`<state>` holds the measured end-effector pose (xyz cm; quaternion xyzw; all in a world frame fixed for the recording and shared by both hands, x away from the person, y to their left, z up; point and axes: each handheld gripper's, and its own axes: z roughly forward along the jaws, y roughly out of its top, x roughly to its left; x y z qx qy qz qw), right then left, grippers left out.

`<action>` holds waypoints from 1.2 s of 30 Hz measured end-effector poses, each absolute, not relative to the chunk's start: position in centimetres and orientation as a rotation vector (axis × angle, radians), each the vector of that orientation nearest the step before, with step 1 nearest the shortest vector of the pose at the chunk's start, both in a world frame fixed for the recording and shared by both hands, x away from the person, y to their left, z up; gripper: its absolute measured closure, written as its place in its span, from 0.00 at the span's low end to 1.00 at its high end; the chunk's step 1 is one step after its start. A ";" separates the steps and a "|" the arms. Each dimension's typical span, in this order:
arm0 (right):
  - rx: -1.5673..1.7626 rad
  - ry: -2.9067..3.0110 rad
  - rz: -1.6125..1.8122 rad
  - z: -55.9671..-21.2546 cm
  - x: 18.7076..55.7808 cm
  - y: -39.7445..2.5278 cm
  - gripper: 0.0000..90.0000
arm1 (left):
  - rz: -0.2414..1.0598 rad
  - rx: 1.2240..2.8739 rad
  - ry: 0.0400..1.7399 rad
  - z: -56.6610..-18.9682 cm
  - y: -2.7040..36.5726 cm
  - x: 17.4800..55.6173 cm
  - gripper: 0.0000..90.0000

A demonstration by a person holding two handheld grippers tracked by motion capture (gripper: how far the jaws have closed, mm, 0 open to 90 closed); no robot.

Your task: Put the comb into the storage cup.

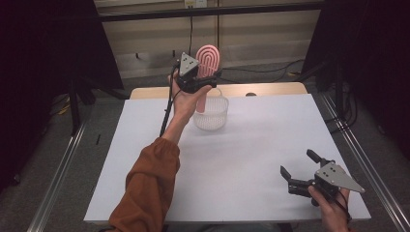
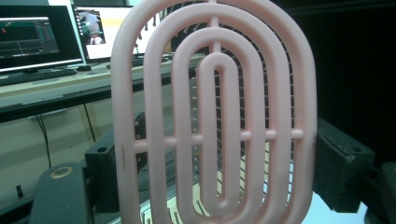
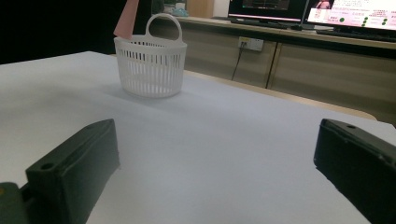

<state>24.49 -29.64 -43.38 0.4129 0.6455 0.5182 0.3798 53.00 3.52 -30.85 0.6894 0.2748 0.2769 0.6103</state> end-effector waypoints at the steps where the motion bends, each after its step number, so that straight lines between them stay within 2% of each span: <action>1: 1.053 1.649 1.324 -43.4 24.5 -29.6 0.00 | 0.641 1.592 0.637 -31.1 3.4 53.0 0.23; 16: 1.052 1.651 1.323 -43.4 24.5 -29.6 0.00 | 0.647 1.623 0.627 -32.6 2.8 53.3 0.23; 36: 1.049 1.653 1.324 -43.4 24.4 -29.6 0.00 | 0.581 1.630 0.685 -35.4 3.4 52.7 0.22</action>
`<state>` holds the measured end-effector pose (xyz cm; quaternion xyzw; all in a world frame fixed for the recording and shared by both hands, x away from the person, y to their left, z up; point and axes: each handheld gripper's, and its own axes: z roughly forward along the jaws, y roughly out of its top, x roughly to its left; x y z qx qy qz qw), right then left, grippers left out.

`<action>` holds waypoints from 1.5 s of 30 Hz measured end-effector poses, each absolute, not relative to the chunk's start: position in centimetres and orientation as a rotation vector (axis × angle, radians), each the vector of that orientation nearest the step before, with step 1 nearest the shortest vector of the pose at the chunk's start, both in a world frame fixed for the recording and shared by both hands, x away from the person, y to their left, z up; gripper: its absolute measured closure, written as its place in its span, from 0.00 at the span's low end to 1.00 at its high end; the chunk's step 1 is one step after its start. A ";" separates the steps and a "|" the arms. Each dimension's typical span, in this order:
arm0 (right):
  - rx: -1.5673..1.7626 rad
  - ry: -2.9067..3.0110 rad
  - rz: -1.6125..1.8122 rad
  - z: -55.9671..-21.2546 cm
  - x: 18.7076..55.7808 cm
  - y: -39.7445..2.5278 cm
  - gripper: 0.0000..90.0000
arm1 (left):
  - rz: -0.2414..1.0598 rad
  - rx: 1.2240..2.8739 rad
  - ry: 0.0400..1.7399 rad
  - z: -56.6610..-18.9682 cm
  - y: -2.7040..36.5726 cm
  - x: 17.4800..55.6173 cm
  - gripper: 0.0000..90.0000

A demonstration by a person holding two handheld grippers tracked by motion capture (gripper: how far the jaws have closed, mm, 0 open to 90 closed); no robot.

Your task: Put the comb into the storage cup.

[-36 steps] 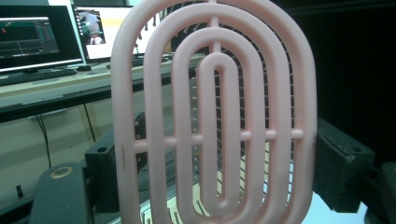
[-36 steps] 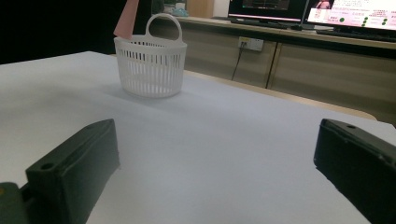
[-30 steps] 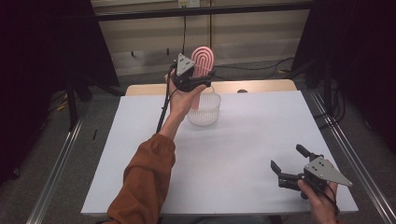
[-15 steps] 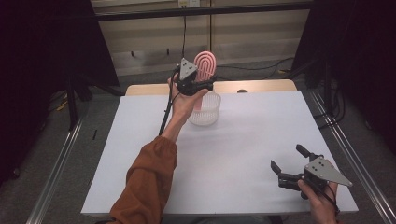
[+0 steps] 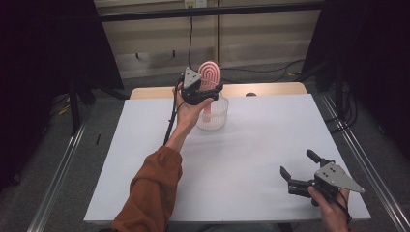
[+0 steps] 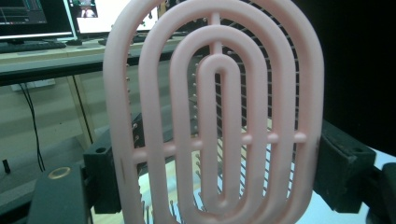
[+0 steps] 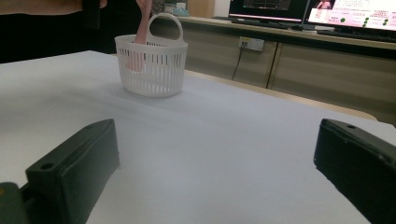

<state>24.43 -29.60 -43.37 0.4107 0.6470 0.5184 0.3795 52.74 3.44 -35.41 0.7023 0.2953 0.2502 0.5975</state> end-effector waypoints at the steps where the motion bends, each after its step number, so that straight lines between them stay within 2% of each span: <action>1: 1.049 1.651 1.323 -43.4 24.4 -29.6 0.00 | 0.581 1.637 0.686 -35.6 3.5 52.7 0.22; 21: 1.046 1.654 1.320 -43.4 24.5 -29.6 0.00 | 0.501 1.696 0.701 -36.9 3.9 52.1 0.22; 45: 1.053 1.657 1.308 -43.4 24.5 -29.6 0.00 | 0.440 1.746 0.732 -36.8 8.0 51.5 0.22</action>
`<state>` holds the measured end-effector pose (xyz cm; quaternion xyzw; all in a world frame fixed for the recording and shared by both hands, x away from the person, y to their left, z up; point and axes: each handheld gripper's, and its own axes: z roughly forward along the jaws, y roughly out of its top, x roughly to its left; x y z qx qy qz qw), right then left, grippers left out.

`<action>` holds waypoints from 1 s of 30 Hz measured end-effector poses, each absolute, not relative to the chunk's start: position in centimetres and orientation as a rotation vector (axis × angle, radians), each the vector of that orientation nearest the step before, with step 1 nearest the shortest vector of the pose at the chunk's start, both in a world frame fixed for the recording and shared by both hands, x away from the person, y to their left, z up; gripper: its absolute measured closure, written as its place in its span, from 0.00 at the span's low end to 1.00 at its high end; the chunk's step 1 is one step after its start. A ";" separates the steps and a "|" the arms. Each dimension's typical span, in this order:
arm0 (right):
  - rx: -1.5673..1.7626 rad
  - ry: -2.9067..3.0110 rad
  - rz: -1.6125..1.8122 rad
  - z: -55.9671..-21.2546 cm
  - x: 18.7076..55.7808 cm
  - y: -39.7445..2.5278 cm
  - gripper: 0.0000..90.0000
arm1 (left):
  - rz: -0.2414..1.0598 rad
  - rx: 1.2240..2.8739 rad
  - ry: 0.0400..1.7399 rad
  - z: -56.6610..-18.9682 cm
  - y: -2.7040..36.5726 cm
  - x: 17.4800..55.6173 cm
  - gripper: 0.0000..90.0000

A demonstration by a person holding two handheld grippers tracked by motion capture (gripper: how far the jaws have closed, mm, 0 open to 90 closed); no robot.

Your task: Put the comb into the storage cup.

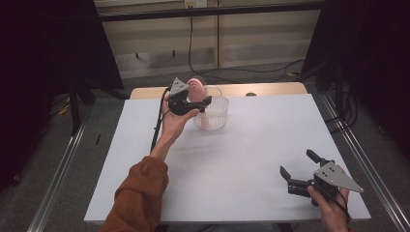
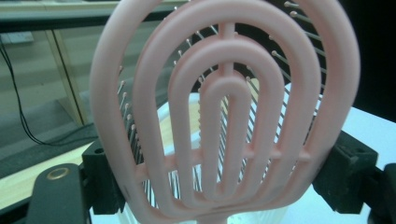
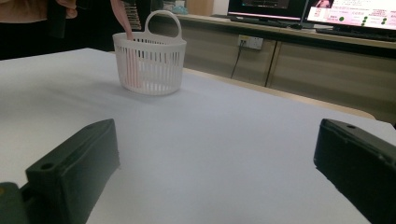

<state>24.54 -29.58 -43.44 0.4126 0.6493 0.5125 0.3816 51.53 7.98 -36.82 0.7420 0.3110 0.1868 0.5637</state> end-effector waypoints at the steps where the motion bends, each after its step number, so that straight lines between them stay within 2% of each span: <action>1: 1.052 1.657 1.306 -43.4 24.5 -29.6 0.00 | 0.432 1.751 0.733 -36.8 8.1 51.5 0.22; 16: 1.051 1.653 1.302 -43.4 24.6 -29.6 0.00 | 0.345 1.795 0.762 -36.5 10.7 51.7 0.21; 30: 1.049 1.653 1.303 -43.4 24.6 -29.6 0.00 | 0.392 1.824 0.791 -36.4 11.8 51.4 0.19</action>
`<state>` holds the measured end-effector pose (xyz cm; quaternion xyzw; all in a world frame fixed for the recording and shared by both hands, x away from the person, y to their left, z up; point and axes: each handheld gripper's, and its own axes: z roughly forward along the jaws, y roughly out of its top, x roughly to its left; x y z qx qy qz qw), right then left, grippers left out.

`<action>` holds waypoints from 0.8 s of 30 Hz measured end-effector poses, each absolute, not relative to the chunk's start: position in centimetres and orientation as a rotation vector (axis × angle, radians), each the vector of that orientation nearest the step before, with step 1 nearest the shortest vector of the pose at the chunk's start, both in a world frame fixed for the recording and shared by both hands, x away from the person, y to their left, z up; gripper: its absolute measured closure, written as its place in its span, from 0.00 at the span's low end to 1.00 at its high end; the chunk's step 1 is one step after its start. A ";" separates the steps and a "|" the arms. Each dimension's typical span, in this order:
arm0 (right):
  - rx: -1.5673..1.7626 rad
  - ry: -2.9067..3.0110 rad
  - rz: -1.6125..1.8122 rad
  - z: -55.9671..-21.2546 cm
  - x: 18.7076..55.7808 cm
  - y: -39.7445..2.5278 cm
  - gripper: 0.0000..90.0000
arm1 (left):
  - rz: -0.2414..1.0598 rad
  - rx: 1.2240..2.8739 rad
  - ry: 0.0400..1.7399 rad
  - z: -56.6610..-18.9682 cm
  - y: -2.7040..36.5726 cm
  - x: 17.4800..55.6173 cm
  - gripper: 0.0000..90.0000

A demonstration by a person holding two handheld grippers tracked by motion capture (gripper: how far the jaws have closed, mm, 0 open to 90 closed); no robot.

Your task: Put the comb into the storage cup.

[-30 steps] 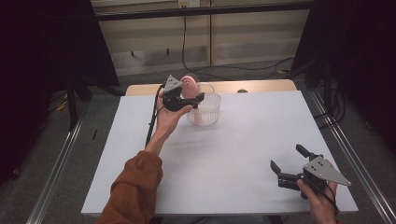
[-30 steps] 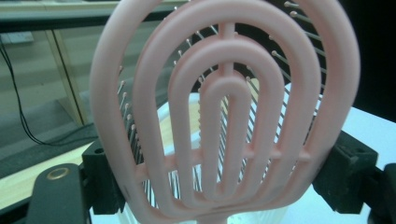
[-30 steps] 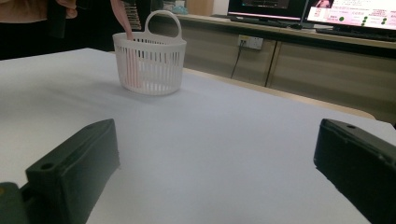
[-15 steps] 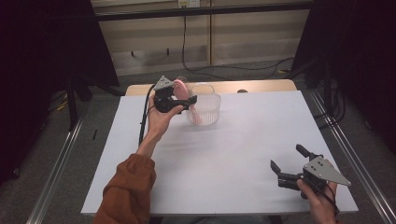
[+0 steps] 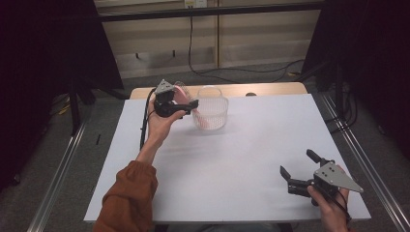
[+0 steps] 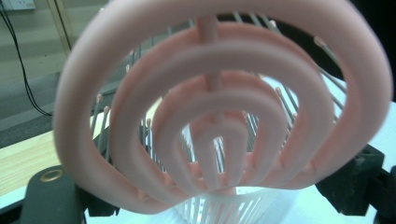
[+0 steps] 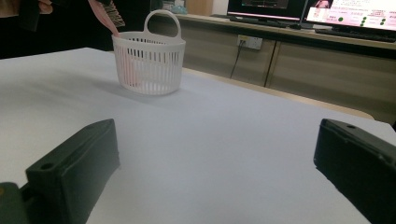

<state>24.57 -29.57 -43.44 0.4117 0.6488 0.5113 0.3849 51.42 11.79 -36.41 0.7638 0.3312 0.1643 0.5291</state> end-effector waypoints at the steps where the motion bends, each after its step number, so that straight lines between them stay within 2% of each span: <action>1: 1.050 1.653 1.303 -43.4 24.6 -29.6 0.00 | 0.391 1.830 0.789 -36.4 11.8 51.4 0.19; 24: 1.047 1.655 1.305 -43.4 24.6 -29.5 0.00 | 0.329 1.855 0.756 -37.9 10.8 51.9 0.20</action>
